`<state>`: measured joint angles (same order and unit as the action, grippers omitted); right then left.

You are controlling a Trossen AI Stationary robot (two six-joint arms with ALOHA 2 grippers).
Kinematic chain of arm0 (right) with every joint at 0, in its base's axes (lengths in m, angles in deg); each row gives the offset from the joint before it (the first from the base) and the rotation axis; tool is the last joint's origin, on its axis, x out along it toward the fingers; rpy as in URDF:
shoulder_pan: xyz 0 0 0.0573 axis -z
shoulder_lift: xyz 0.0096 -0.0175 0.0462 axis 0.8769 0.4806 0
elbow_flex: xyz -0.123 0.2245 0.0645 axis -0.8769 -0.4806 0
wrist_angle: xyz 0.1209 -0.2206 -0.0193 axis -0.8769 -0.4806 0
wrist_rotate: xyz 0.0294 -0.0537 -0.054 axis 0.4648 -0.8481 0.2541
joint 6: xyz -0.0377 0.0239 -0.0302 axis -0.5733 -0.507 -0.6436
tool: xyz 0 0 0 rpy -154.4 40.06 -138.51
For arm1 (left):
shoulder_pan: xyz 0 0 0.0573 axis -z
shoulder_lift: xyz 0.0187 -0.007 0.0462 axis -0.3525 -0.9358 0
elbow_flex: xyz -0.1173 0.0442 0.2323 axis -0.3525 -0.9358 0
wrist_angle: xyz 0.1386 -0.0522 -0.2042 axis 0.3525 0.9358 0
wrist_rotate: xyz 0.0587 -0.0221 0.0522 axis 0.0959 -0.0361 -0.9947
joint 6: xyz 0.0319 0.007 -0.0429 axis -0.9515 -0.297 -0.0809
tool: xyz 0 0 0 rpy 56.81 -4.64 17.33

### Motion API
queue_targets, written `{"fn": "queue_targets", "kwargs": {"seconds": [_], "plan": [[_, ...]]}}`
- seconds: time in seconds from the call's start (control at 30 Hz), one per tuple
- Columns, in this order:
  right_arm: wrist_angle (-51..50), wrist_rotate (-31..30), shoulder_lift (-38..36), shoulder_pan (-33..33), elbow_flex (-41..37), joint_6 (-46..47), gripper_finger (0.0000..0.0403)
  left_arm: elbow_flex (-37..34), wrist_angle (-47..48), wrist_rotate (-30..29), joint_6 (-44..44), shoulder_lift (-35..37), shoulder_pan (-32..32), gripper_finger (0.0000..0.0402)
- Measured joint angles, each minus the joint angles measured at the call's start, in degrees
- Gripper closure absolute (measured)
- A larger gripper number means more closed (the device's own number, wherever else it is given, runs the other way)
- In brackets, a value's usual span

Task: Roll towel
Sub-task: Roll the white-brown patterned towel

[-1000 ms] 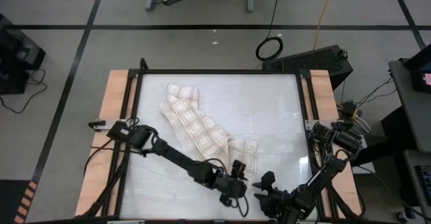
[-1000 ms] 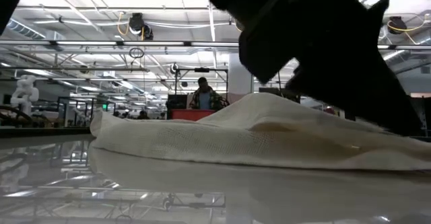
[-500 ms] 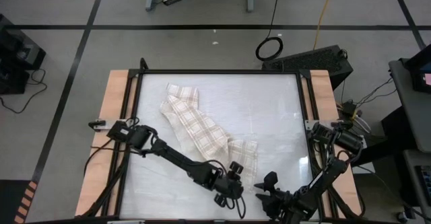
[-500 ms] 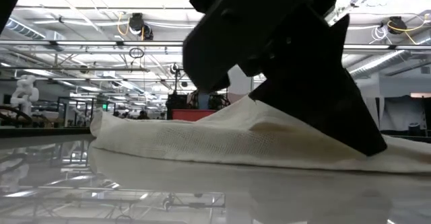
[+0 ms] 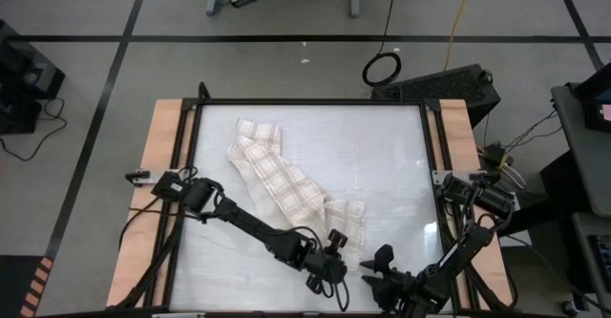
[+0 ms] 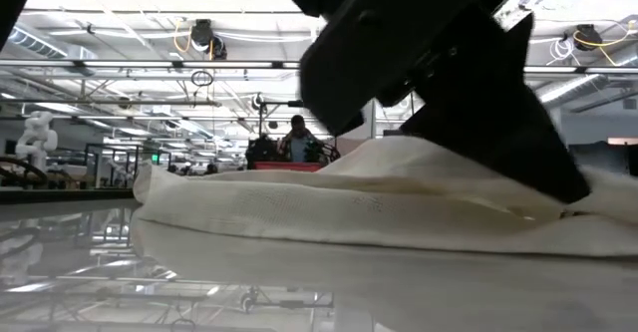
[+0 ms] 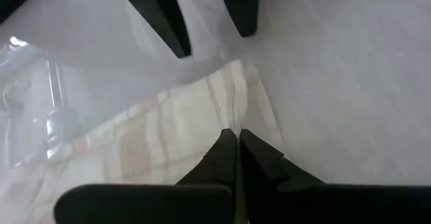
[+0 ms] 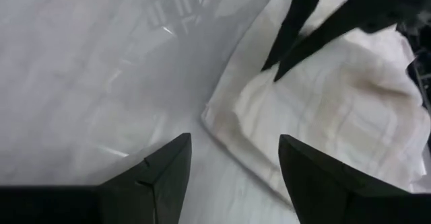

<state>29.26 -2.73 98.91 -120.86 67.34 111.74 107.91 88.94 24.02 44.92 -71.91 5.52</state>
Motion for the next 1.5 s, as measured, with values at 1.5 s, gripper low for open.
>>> {"fn": "queue_targets", "kwargs": {"seconds": [1.5], "plan": [[-10.0, 4.9, 4.4, 1.8, 8.4, -13.0, 0.0151, 1.1, -5.7, 4.8, 3.0, -0.1, 0.1, 0.0388]]}}
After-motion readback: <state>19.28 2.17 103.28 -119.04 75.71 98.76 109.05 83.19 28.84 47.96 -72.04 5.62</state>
